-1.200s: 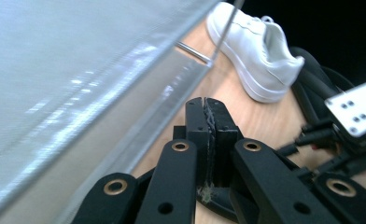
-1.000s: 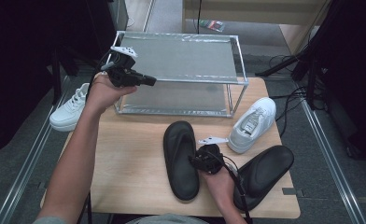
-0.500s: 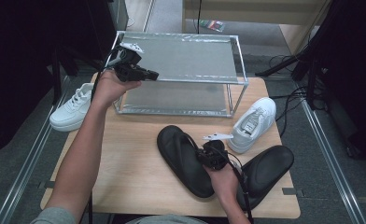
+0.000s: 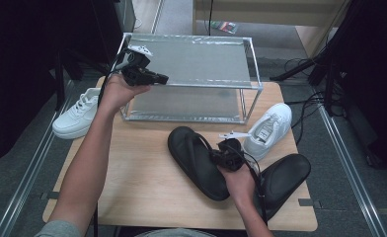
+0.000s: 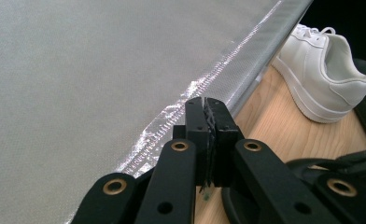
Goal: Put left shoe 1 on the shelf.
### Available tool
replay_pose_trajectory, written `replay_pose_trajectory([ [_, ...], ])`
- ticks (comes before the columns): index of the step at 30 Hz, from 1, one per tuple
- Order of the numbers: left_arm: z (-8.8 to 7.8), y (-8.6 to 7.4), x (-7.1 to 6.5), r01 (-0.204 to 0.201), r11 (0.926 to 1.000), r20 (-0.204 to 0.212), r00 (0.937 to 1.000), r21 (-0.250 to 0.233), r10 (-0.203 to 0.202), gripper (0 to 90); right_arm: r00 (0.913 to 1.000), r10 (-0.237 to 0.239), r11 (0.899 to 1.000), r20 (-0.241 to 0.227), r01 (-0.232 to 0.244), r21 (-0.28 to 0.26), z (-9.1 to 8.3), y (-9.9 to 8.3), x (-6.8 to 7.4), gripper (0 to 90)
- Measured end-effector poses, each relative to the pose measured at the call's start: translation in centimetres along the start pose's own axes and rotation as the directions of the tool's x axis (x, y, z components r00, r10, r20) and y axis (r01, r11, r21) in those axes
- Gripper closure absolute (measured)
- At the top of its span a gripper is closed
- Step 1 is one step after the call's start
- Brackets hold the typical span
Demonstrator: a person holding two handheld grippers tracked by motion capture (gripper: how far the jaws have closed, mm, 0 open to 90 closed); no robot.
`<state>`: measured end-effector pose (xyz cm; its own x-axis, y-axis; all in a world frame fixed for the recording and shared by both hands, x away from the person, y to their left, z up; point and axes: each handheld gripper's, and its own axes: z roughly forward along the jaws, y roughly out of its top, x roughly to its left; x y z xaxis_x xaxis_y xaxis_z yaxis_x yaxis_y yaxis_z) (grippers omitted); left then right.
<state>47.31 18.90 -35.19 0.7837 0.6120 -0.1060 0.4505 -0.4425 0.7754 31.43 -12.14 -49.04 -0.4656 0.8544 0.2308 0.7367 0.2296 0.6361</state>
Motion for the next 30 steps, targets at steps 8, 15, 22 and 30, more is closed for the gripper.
replay_pose_trajectory([
  [8,0.1,0.0,-0.2,-0.003,1.0,-0.013,0.9999,-0.007,0.003,89.4,0.9995,0.01,1.0,0.031,-0.009,-0.022,1.0,3.3,-0.8,84.3],
  [15,0.1,-0.1,-0.2,-0.002,1.0,-0.011,0.9999,-0.009,0.002,89.3,0.9939,0.029,0.999,0.106,-0.026,-0.037,3.4,6.0,-1.7,83.7],
  [22,0.1,-0.1,-0.2,-0.006,0.9999,-0.013,0.9999,-0.01,0.006,89.3,0.9893,0.097,0.994,0.109,-0.09,-0.068,5.9,8.0,-1.9,83.2],
  [30,0.1,-0.1,-0.2,-0.003,0.9999,-0.011,0.9999,-0.012,0.003,89.2,0.9823,0.13,0.989,0.135,-0.119,-0.087,7.8,9.4,-1.8,81.7],
])
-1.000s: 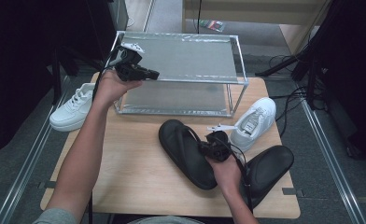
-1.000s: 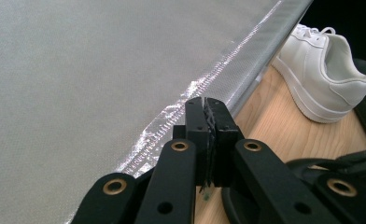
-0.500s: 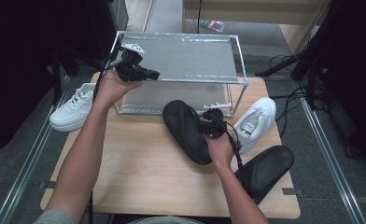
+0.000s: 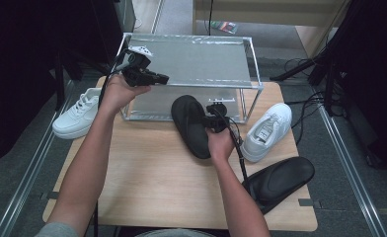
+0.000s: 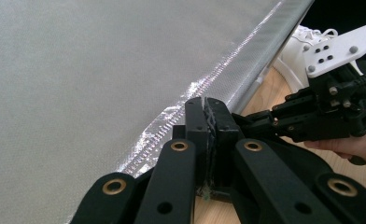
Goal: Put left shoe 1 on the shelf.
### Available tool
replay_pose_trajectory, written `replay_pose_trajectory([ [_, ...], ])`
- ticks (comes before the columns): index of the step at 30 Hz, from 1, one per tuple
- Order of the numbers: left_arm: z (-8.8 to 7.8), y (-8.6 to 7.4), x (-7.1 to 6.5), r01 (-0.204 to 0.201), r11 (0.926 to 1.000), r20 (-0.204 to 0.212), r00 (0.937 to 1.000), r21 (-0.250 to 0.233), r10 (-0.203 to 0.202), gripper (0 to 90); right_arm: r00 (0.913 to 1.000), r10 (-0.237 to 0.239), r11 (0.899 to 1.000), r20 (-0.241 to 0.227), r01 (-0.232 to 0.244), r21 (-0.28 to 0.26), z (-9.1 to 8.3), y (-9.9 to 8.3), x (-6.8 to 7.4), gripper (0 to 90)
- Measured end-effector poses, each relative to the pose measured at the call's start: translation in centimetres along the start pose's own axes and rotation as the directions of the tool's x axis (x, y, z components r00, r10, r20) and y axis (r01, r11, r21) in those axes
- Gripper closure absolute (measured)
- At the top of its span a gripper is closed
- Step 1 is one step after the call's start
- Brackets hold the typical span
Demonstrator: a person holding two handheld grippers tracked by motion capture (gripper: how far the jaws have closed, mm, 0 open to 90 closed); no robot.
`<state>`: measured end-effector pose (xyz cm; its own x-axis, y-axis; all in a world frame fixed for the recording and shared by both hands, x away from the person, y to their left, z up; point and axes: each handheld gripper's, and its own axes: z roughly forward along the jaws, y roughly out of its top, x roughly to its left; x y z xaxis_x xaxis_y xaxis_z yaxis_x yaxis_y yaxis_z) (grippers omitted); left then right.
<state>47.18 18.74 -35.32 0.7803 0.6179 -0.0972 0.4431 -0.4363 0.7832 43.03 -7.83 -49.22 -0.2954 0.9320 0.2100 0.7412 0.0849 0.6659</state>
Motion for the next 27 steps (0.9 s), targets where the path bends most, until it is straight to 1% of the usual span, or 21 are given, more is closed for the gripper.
replay_pose_trajectory([
  [4,0.0,0.0,0.0,0.001,1.0,0.0,1.0,-0.003,-0.001,89.1,1.0,-0.002,1.0,-0.001,0.002,0.011,0.5,0.0,0.1,80.0],
  [6,0.0,0.0,0.0,0.001,1.0,0.003,1.0,-0.003,-0.001,89.0,0.9999,-0.003,1.0,-0.014,0.003,0.004,0.3,0.0,0.1,75.3],
  [7,0.0,0.0,0.0,0.001,1.0,0.001,1.0,-0.003,-0.001,89.0,0.9999,-0.003,1.0,-0.014,0.003,0.004,0.3,0.0,0.1,75.3],
  [8,0.0,0.0,0.0,0.0,1.0,0.002,1.0,-0.003,0.0,88.9,0.9997,-0.001,1.0,-0.024,0.001,-0.008,0.1,0.1,0.1,72.7],
  [9,0.0,-0.1,0.1,0.001,1.0,0.003,1.0,-0.005,-0.001,88.8,0.9991,-0.01,1.0,-0.04,0.009,-0.021,-0.6,0.2,0.2,70.8],
  [10,0.0,-0.1,0.1,0.002,1.0,0.002,1.0,-0.005,-0.002,88.6,0.9988,-0.028,0.999,-0.039,0.027,-0.029,-1.0,0.3,0.2,70.8],
  [11,0.0,-0.1,0.1,0.002,1.0,0.002,1.0,-0.005,-0.002,88.4,0.9988,-0.028,0.999,-0.039,0.027,-0.029,-1.0,0.3,0.2,70.8],
  [12,0.0,-0.1,0.1,0.002,1.0,0.001,1.0,-0.006,-0.002,88.4,0.9983,-0.036,0.999,-0.047,0.034,-0.029,-1.4,0.3,0.2,70.8],
  [14,0.0,-0.1,0.0,0.002,1.0,0.001,1.0,-0.005,-0.002,88.3,0.9971,-0.058,0.998,-0.05,0.056,-0.034,-2.4,0.1,0.3,70.7],
  [15,0.0,-0.1,0.0,0.002,1.0,-0.004,1.0,-0.006,-0.002,88.3,0.9959,-0.079,0.996,-0.045,0.077,-0.038,-3.1,-0.3,0.2,70.5],
  [16,0.0,-0.1,0.0,0.003,1.0,-0.003,1.0,-0.007,-0.003,88.3,0.9951,-0.079,0.996,-0.061,0.077,-0.038,-3.5,-0.6,0.1,70.5],
  [17,0.0,-0.1,0.0,0.003,1.0,-0.003,1.0,-0.007,-0.003,88.3,0.9951,-0.079,0.996,-0.061,0.077,-0.038,-3.5,-0.6,0.1,70.5],
  [18,0.0,-0.1,0.0,0.003,1.0,-0.001,1.0,-0.007,-0.003,88.3,0.994,-0.077,0.996,-0.077,0.073,-0.045,-3.9,-0.9,0.1,70.6],
  [19,0.0,-0.1,0.1,0.008,0.9999,0.003,1.0,-0.009,-0.008,88.3,0.9925,-0.087,0.995,-0.086,0.083,-0.048,-4.3,-1.3,0.1,71.1],
  [20,0.0,-0.1,0.1,0.013,0.9998,0.008,0.9999,-0.011,-0.013,88.3,0.9881,-0.116,0.992,-0.101,0.111,-0.055,-5.2,-2.5,0.3,72.2],
  [21,0.0,-0.1,0.1,0.013,0.9998,0.008,0.9999,-0.011,-0.013,88.4,0.9881,-0.116,0.992,-0.101,0.111,-0.055,-5.2,-2.5,0.3,72.2],
  [23,0.0,-0.2,0.2,0.012,0.9999,0.012,0.9999,-0.012,-0.012,88.3,0.9837,-0.137,0.99,-0.116,0.131,-0.057,-5.8,-3.4,0.5,75.2],
  [25,0.0,-0.2,0.2,0.012,0.9999,0.01,0.9999,-0.011,-0.012,88.2,0.9793,-0.155,0.987,-0.13,0.149,-0.058,-6.6,-4.7,0.7,81.0],
  [27,0.0,-0.2,0.1,0.014,0.9998,0.009,0.9999,-0.01,-0.014,88.0,0.9769,-0.165,0.986,-0.136,0.157,-0.061,-7.2,-5.7,0.8,87.6],
])
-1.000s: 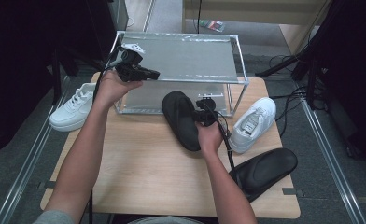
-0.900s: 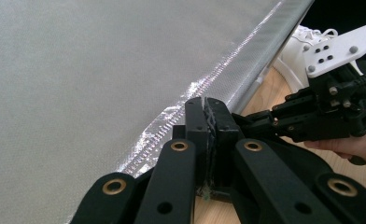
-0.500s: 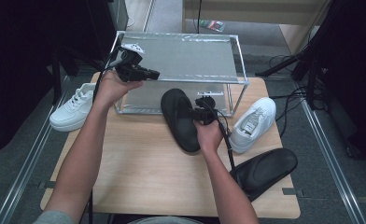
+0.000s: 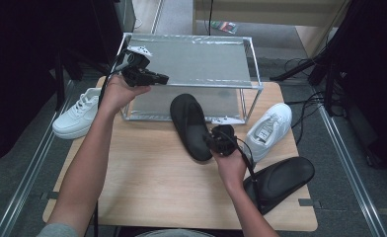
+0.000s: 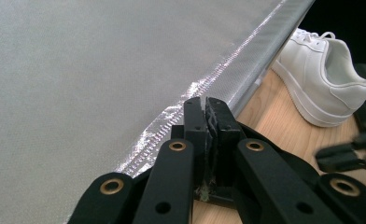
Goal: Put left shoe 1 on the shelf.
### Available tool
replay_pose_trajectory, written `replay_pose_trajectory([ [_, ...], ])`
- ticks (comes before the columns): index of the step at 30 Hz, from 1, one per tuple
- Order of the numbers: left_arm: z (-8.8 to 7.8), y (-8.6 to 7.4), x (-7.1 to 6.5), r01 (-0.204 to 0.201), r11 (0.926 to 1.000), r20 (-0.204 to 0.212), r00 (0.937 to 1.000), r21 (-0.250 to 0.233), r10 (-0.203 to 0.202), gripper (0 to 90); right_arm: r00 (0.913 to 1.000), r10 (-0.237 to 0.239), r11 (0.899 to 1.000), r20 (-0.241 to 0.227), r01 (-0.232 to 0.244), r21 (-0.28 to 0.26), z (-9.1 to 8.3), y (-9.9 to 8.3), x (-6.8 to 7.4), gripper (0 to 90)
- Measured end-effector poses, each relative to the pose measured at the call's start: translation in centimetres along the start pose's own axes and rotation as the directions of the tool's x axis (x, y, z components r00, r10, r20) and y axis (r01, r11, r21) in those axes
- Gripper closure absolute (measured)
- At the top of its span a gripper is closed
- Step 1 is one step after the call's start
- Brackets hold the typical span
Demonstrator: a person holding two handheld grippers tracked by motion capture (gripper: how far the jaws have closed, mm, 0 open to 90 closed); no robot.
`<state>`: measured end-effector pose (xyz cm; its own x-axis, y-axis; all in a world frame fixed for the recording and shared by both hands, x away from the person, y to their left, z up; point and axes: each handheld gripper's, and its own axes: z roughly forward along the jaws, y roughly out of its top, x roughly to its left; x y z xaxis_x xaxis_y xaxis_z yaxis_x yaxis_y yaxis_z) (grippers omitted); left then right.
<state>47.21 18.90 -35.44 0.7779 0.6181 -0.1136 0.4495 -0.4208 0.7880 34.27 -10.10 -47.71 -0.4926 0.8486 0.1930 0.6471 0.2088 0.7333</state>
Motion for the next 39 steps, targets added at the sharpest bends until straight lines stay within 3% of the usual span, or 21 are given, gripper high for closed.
replay_pose_trajectory([
  [3,0.0,0.0,0.0,0.004,1.0,0.001,1.0,0.0,-0.004,88.0,0.9998,-0.017,1.0,-0.013,0.017,-0.008,-0.8,-1.8,0.3,90.0],
  [8,0.0,0.0,0.1,0.002,1.0,0.004,1.0,0.0,-0.002,88.0,0.9994,0.013,1.0,-0.031,-0.012,0.014,-0.9,-4.4,0.2,90.0],
  [10,0.0,0.0,0.2,0.006,1.0,0.007,1.0,-0.002,-0.006,88.0,0.9991,0.034,0.999,-0.025,-0.034,0.023,-0.7,-5.8,0.1,90.0],
  [13,0.0,0.0,0.1,0.006,1.0,0.006,1.0,-0.001,-0.006,88.0,0.9997,0.024,0.999,-0.01,-0.024,0.034,-0.5,-6.6,0.2,90.0],
  [20,0.0,0.0,0.1,0.01,0.9999,0.004,0.9999,0.0,-0.01,87.9,0.9999,0.012,0.998,0.01,-0.013,0.053,0.1,-6.9,0.0,90.0],
  [34,0.0,-0.1,0.3,0.024,0.9997,0.017,0.9996,-0.005,-0.024,88.7,0.9999,0.013,0.998,-0.008,-0.012,0.054,0.6,-6.7,-0.1,90.0],
  [39,0.0,-0.1,0.2,0.021,0.9998,0.01,0.9997,-0.005,-0.021,88.9,0.9991,-0.042,0.998,0.007,0.042,0.052,0.9,-6.5,0.3,90.0],
])
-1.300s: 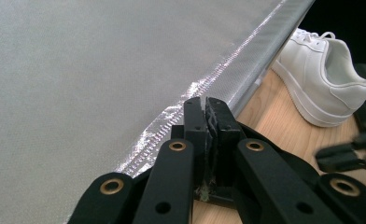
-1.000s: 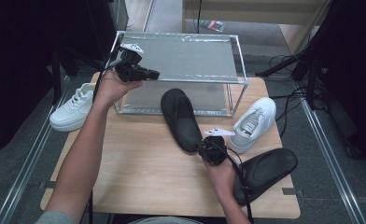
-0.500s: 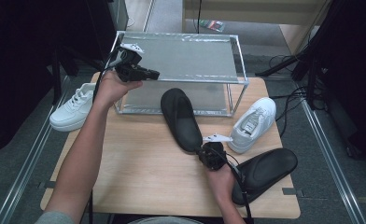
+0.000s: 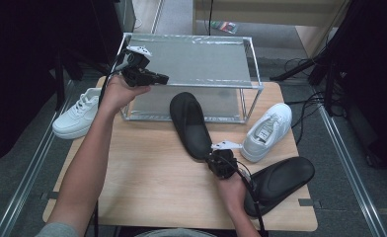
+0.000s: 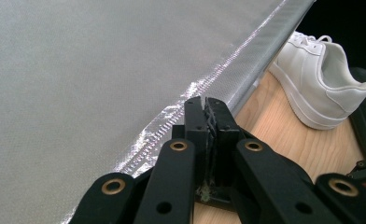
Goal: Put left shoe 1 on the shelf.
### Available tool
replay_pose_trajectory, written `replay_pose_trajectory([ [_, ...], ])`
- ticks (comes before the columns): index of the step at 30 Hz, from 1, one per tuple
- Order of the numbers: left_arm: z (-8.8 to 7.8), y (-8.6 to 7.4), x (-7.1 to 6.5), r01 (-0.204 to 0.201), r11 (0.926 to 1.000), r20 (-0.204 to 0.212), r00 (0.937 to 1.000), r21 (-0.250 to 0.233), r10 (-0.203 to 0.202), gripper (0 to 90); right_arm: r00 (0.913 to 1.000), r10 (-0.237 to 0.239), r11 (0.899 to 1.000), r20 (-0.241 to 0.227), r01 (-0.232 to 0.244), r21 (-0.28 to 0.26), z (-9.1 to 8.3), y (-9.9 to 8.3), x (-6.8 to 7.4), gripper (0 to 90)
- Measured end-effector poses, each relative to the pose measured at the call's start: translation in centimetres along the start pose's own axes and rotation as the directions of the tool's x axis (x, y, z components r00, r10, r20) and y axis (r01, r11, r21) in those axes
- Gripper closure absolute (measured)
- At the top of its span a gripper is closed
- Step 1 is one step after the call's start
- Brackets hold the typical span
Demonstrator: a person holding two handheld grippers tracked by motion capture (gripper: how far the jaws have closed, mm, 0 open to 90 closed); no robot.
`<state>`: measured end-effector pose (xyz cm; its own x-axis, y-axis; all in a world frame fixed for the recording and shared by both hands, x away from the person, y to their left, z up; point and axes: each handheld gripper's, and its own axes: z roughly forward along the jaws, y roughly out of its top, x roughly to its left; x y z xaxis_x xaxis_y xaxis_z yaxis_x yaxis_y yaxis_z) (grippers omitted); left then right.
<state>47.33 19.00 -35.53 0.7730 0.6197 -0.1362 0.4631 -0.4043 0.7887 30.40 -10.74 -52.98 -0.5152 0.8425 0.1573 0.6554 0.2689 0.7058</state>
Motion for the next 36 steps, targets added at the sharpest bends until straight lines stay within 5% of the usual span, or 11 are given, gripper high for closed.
replay_pose_trajectory([
  [11,0.0,0.0,0.0,-0.006,1.0,-0.004,1.0,0.002,0.006,89.0,0.9995,0.021,1.0,-0.024,-0.021,-0.005,0.4,0.3,-0.1,90.0],
  [16,0.0,0.0,-0.1,-0.003,1.0,-0.003,1.0,0.0,0.003,89.4,0.9997,-0.019,1.0,-0.013,0.019,-0.015,1.3,0.9,0.4,90.0],
  [25,0.0,-0.1,0.0,0.004,1.0,0.001,1.0,-0.003,-0.004,89.4,0.9996,-0.017,1.0,-0.021,0.016,-0.027,2.4,1.8,0.6,90.0],
  [29,0.0,-0.1,-0.1,0.007,1.0,-0.001,1.0,-0.005,-0.007,89.4,0.9979,-0.065,0.998,-0.006,0.065,-0.02,3.3,2.6,1.1,90.0],
  [36,0.0,-0.1,0.0,0.008,0.9999,0.001,1.0,-0.008,-0.008,89.4,0.9986,-0.045,0.999,-0.028,0.044,-0.019,4.1,3.4,1.1,90.0],
])
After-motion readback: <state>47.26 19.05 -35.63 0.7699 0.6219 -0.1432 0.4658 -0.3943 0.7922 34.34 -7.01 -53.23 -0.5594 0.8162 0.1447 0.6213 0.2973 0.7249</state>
